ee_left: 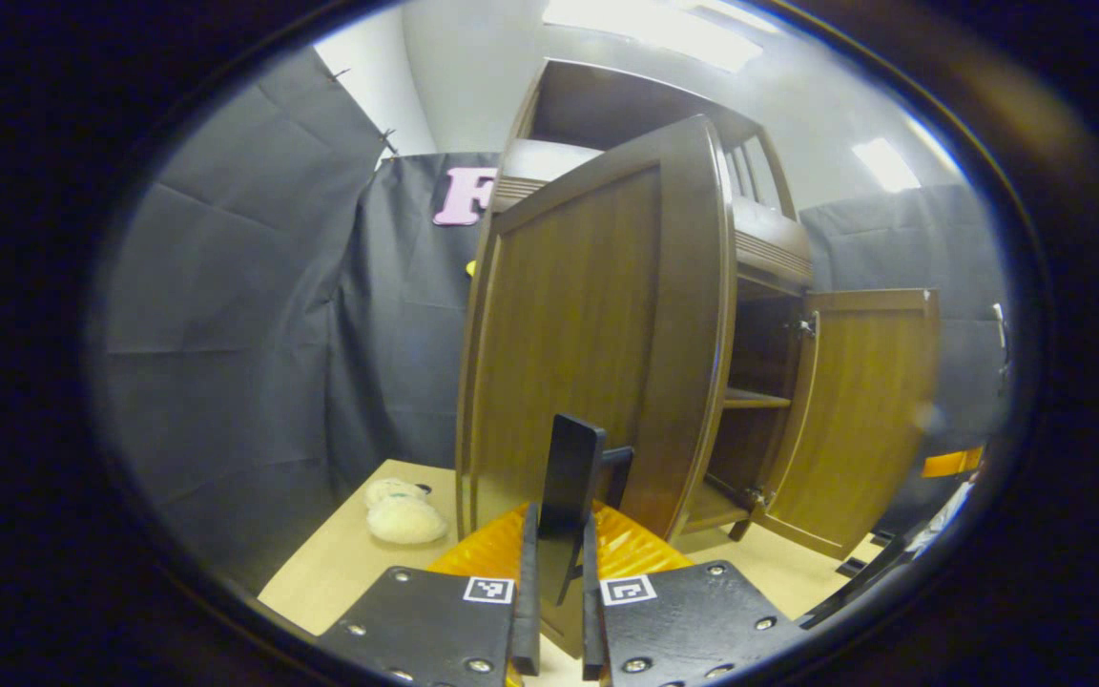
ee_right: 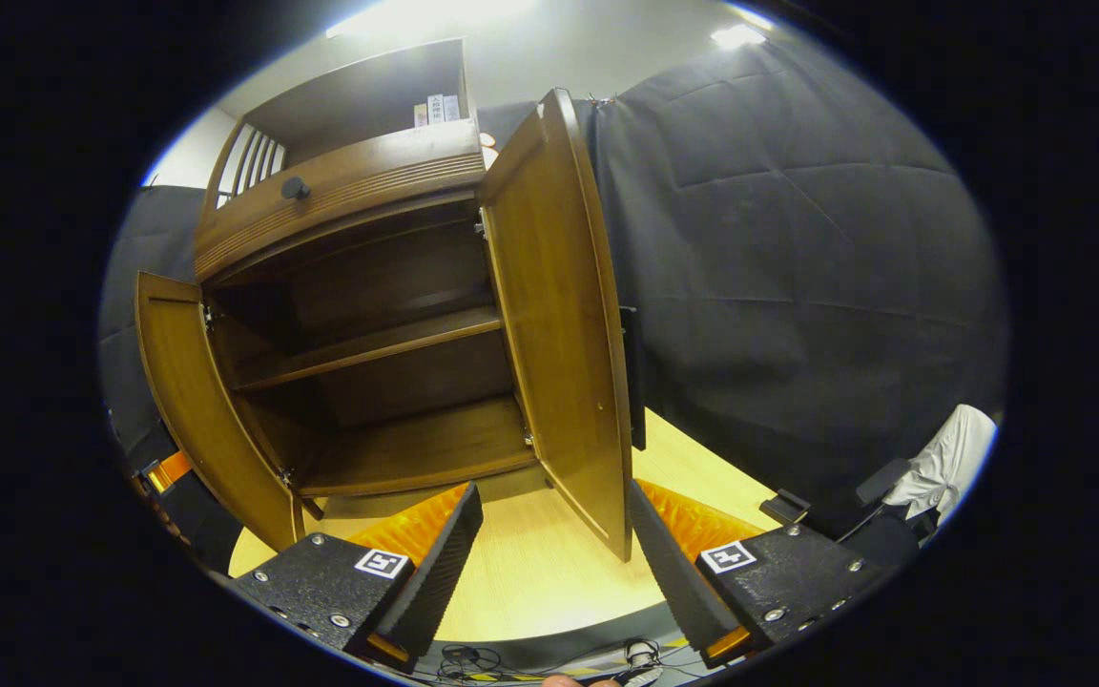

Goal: Open the right door of the double-door shoe cabinet with the right hand, and open the left door with the left hand.

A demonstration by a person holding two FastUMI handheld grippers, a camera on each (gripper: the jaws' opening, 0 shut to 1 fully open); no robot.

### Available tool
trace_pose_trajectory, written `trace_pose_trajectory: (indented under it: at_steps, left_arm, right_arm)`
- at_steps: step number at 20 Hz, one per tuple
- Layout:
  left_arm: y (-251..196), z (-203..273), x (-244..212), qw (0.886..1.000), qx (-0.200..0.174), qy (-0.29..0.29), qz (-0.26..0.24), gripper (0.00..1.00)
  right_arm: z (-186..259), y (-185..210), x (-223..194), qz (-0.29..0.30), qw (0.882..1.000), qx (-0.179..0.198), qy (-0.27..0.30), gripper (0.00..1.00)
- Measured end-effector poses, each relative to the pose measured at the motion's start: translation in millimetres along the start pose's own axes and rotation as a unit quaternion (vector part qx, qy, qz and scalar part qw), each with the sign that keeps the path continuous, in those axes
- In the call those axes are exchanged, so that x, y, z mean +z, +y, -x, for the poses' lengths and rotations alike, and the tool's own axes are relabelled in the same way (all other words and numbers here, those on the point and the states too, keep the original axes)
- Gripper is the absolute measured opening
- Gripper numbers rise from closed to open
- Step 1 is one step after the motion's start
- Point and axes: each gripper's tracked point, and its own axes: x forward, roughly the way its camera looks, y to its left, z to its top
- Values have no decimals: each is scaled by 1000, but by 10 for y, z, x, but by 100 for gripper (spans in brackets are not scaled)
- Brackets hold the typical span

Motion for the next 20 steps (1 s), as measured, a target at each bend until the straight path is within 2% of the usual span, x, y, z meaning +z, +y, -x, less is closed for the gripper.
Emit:
trace_pose_trajectory:
  at_steps: [3, 5, 8, 9, 10, 12, 13, 14, 18, 19, 20]
  left_arm:
    - [150, -3, 54, 999, 30, -13, -15, 12]
    - [281, -13, 57, 999, 37, -14, -20, 8]
    - [321, 9, 69, 999, 50, -14, -15, 8]
    - [344, 16, 74, 998, 53, -11, -12, 12]
    - [351, 32, 73, 998, 53, -13, -12, 8]
    - [390, 34, 60, 999, 46, -10, -26, 12]
    - [417, 45, 51, 998, 43, -7, -36, 4]
    - [462, 65, 36, 998, 43, -5, -41, 12]
    - [487, 89, 33, 998, 39, -4, -55, 12]
    - [501, 89, 38, 998, 40, -5, -55, 8]
    - [501, 99, 46, 998, 42, -8, -54, 12]
  right_arm:
    - [-12, 9, 20, 3, 1000, 2, -1, 95]
    - [-12, 22, 12, 5, 1000, 3, 0, 95]
    - [-2, 54, -7, 15, 1000, 4, 2, 95]
    - [8, 64, -17, 17, 1000, 5, 3, 95]
    - [10, 80, -26, 17, 1000, 6, 4, 95]
    - [16, 111, -21, 18, 1000, 8, 6, 95]
    - [18, 118, -14, 20, 1000, 8, 7, 95]
    - [21, 117, -25, 21, 1000, 8, 8, 95]
    - [27, 118, -17, 18, 1000, 9, 5, 95]
    - [33, 115, -12, 19, 1000, 9, 4, 95]
    - [27, 118, -11, 19, 1000, 9, 3, 95]
